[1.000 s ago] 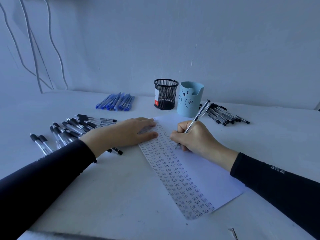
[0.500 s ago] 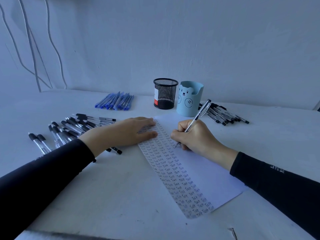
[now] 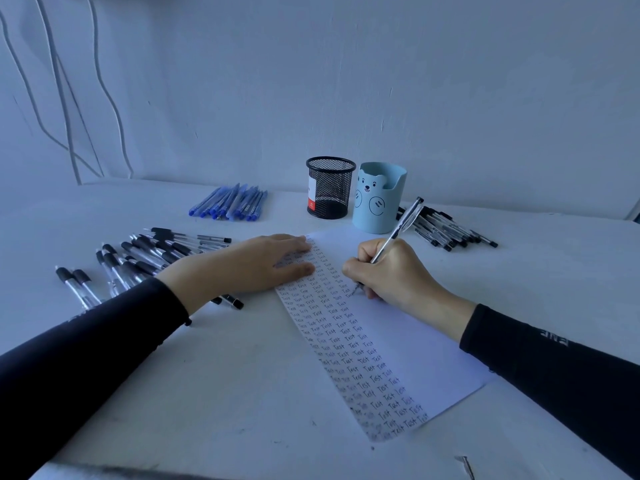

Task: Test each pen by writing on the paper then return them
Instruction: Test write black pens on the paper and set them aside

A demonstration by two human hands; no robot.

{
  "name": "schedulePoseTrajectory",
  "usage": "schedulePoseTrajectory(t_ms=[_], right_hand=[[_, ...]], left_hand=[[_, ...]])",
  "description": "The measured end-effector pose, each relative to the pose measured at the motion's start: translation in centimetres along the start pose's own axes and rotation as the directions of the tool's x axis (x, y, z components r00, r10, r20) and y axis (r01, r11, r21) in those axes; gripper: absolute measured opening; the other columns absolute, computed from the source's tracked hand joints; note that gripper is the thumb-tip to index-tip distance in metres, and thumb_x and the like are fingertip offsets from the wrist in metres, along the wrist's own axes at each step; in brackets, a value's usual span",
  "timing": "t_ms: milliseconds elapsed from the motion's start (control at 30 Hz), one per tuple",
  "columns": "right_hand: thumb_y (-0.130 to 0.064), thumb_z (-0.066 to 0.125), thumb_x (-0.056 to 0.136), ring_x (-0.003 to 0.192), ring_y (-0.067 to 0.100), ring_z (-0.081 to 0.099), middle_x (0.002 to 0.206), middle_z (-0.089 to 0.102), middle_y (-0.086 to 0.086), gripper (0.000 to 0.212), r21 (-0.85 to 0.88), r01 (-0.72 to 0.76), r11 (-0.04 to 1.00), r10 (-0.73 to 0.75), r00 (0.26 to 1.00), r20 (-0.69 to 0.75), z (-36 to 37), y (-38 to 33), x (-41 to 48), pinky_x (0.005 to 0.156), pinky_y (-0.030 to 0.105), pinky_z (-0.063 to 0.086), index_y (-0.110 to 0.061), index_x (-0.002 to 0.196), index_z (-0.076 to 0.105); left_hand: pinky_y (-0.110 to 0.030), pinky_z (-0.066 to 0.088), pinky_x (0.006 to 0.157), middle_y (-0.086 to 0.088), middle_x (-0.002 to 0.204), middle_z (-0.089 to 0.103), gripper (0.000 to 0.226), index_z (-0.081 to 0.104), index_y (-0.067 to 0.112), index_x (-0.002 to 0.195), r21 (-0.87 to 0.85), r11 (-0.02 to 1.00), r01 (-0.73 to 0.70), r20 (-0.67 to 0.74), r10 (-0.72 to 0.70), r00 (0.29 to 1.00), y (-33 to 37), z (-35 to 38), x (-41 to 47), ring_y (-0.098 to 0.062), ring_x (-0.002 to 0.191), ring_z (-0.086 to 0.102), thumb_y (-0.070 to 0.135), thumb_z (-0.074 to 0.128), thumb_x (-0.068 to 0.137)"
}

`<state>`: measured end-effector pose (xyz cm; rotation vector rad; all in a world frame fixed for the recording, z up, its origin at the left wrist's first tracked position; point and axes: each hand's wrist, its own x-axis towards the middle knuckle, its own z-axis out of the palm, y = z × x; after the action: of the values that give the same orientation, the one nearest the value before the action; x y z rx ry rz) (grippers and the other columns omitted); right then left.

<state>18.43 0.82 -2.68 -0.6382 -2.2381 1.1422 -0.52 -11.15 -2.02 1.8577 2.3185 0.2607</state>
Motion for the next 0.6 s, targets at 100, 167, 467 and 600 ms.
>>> schedulePoseTrajectory(t_ms=[100, 167, 467, 600], right_hand=[[-0.005, 0.065, 0.081, 0.033, 0.006, 0.038, 0.049, 0.047, 0.015, 0.032, -0.017, 0.006, 1.000, -0.006, 1.000, 0.002, 0.0, 0.0, 0.0, 0.040, 0.014, 0.035, 0.007, 0.058, 0.046], [-0.008, 0.065, 0.082, 0.035, 0.008, 0.039, 0.047, 0.048, 0.013, 0.033, -0.009, -0.010, 1.000, 0.010, 1.000, 0.001, -0.1, 0.1, 0.1, 0.042, 0.016, 0.033, 0.003, 0.057, 0.046], [-0.033, 0.060, 0.095, 0.035, 0.011, 0.030, 0.044, 0.041, 0.001, 0.029, 0.341, -0.149, 0.928, 0.118, 0.987, 0.110, -2.4, -0.8, 1.1, 0.039, 0.018, 0.023, -0.012, 0.080, 0.047], [-0.047, 0.039, 0.102, 0.037, 0.015, 0.024, 0.040, 0.033, 0.001, 0.044, 0.406, -0.156, 0.901, 0.119, 0.986, 0.114, -3.8, -0.5, 1.7, 0.045, 0.025, 0.025, -0.008, 0.093, 0.056]], left_hand=[[-0.026, 0.022, 0.112, 0.012, 0.157, 0.027, 0.069, 0.033, 0.033, 0.149, 0.002, 1.000, 0.000, 0.002, 0.000, 1.000, 0.0, 0.0, 0.0, -0.012, 0.140, 0.033, 0.066, 0.035, 0.088], [-0.027, 0.022, 0.113, 0.012, 0.157, 0.026, 0.071, 0.033, 0.034, 0.149, 0.001, 1.000, -0.001, 0.006, 0.001, 1.000, -0.1, 0.0, 0.0, -0.012, 0.140, 0.033, 0.069, 0.033, 0.087], [-0.026, 0.021, 0.112, 0.013, 0.157, 0.026, 0.069, 0.032, 0.034, 0.149, -0.006, 1.000, 0.000, 0.006, 0.000, 1.000, -0.2, 0.1, 0.0, -0.011, 0.140, 0.033, 0.067, 0.035, 0.088], [-0.026, 0.021, 0.112, 0.013, 0.158, 0.025, 0.066, 0.032, 0.034, 0.149, 0.000, 1.000, -0.003, 0.009, 0.003, 1.000, -0.1, 0.0, 0.0, -0.011, 0.140, 0.032, 0.065, 0.036, 0.091]])
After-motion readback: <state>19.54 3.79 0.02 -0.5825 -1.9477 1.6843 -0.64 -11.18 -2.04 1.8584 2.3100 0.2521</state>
